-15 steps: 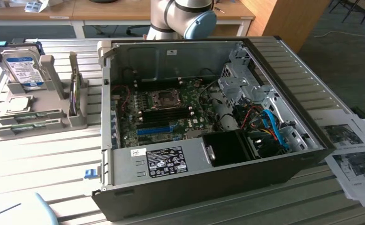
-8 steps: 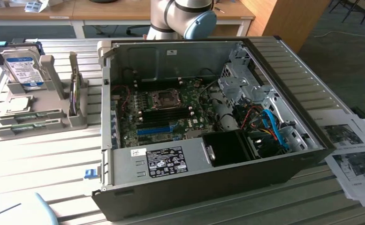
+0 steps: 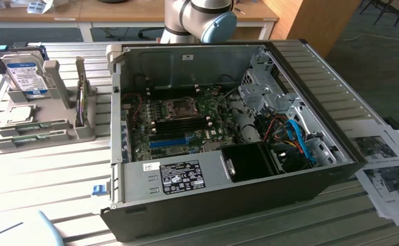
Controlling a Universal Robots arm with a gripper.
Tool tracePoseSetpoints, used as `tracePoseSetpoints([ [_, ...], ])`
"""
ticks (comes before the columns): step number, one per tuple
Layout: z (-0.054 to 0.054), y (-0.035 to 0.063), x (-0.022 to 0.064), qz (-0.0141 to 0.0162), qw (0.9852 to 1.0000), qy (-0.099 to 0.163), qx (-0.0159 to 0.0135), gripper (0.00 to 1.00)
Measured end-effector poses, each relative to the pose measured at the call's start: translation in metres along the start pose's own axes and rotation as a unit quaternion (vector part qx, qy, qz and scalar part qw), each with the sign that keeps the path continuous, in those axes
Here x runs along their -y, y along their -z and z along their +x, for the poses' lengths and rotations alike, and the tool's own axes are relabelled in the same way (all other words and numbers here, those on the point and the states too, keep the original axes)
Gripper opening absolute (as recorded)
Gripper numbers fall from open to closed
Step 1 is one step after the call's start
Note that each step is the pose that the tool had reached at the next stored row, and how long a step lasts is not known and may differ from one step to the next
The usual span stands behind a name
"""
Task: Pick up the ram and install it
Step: 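Pick up the ram and move it above insertion slot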
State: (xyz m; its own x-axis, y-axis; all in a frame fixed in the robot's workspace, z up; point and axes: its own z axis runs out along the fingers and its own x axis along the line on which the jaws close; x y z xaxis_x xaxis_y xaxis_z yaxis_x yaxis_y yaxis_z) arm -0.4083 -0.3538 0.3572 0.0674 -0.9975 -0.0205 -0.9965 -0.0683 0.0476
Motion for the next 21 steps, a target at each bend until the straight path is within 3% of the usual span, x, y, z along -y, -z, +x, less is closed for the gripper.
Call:
tracePoseSetpoints([
  [21,0.0,-0.0168,0.0008,0.0,1.0,0.0,0.0,0.09],
])
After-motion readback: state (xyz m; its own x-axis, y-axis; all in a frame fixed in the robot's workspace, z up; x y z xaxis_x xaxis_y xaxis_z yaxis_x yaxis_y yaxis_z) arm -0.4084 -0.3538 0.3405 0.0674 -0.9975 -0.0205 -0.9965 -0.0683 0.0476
